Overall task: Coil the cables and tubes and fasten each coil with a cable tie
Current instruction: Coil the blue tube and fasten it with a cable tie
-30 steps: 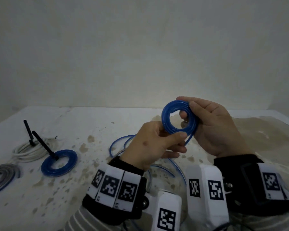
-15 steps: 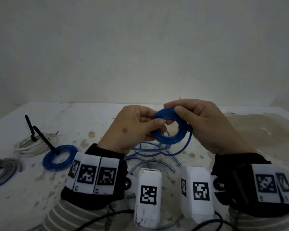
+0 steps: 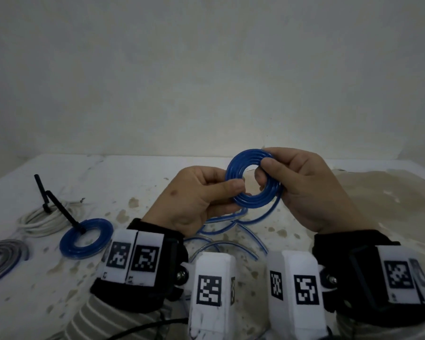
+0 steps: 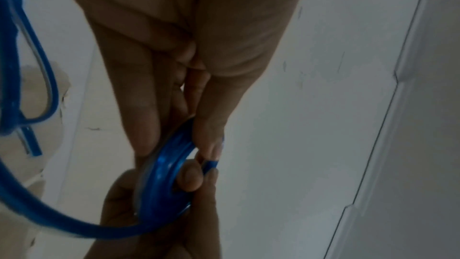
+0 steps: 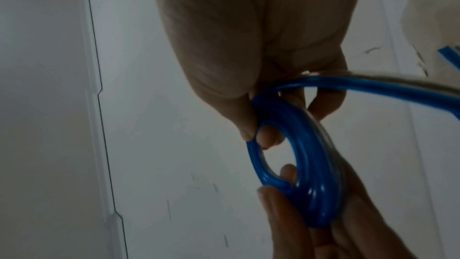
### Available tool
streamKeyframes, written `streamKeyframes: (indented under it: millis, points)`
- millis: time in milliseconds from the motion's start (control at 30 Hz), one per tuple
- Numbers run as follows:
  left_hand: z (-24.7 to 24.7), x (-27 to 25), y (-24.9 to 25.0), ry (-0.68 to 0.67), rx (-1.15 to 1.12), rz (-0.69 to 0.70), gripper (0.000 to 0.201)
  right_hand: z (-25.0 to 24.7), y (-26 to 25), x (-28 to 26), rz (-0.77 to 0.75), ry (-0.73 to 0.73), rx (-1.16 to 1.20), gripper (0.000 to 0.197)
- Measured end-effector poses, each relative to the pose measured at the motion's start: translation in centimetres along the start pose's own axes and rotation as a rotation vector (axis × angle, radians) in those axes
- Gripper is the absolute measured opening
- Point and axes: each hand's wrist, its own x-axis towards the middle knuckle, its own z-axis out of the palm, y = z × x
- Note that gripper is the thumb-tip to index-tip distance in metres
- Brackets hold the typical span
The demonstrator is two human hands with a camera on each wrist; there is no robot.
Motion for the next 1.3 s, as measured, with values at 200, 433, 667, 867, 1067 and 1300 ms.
streamKeyframes:
  millis: [200,433,667,867,1067,1300]
  points:
    - [-0.6,-0.1,0.2,-0.053,0.056,-0.064,0.025,0.4,0.4,0.2,0.021,0.005,-0.081,0.020]
    - [-0.6,-0.4,0.8,-0.002,0.287,0.015,0.036,-0.4,0.0,-0.4,-0.009,-0.149,-0.357,0.024]
    - [-0.7,-0.5,1.0,0.066,0.374,0.045,0.003,0.9,0.5,-0.1,-0.025,-0.083,-0.352,0.016]
    - [-0.2,-0.1,0.7,0.161,0.155,0.135,0.007,2.0,0.6,0.2,0.005,0.067,-0.068,0.026]
    - [-0.1,0.1,1.0,0.235,-0.081,0.188,0.008,2.2,0.3,0.1,0.097,0.094,0.077,0.034]
    - [0.7,-0.1,-0.3,0.078,0.292,-0.029,0.011,1.3,0.4,0.4,0.034,0.189,0.000,0.038]
